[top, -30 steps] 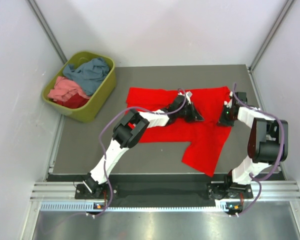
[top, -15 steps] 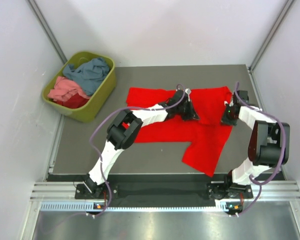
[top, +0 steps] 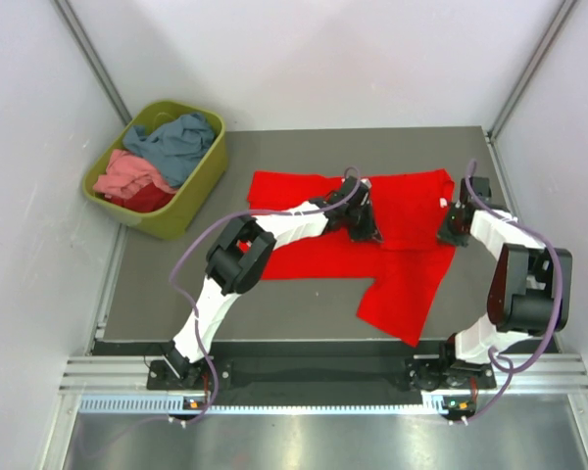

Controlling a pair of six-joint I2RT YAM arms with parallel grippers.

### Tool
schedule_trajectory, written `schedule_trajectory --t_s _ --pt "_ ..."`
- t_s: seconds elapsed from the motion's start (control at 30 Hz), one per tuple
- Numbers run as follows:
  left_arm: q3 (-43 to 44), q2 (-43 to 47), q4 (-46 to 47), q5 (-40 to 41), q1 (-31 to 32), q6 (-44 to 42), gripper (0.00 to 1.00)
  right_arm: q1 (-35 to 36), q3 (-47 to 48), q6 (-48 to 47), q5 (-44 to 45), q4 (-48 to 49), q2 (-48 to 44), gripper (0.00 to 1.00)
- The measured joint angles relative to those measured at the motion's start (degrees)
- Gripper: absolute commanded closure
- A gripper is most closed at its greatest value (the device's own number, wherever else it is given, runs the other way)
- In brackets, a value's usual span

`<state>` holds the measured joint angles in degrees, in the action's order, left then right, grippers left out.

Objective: Fold and stack the t-shirts
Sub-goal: Fold the tshirt

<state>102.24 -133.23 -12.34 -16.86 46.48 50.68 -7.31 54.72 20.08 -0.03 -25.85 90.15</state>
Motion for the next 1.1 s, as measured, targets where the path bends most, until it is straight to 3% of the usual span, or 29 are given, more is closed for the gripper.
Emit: schedule_trajectory --t_s 0.2,0.33,0.53,0.7,0.83,0.97,1.1 --pt "0.02 0.0 -3.3 0.07 0.13 -0.52 0.71 -0.02 -1.01 0.59 1.22 -0.87 0.02 0.69" --pt "0.39 0.68 -8.41 1.66 0.13 -2.82 0.63 -0.07 0.55 1.49 4.17 -4.11 -0.22 0.66" --pt "-6.32 13.03 -14.91 6.73 -0.2 -8.55 0.61 -0.07 -1.27 6.32 5.51 -6.78 -8.2 0.66" --pt "-22.51 34.88 -15.5 9.03 -2.62 -10.75 0.6 0.59 -11.21 12.22 4.46 -7.04 -18.16 0.67" --pt "-33.59 45.62 -14.71 9.05 -9.31 -10.97 0.61 1.38 -16.13 13.57 3.63 -7.19 -17.81 0.71" --pt "-41.77 48.57 -14.25 7.87 -17.42 -10.95 0.63 1.51 -12.96 12.13 2.93 -6.51 -13.94 0.72" --pt "-42.32 46.29 -14.34 7.5 -22.18 -11.06 0.71 1.53 -6.51 9.49 2.45 -4.9 -9.79 0.68"
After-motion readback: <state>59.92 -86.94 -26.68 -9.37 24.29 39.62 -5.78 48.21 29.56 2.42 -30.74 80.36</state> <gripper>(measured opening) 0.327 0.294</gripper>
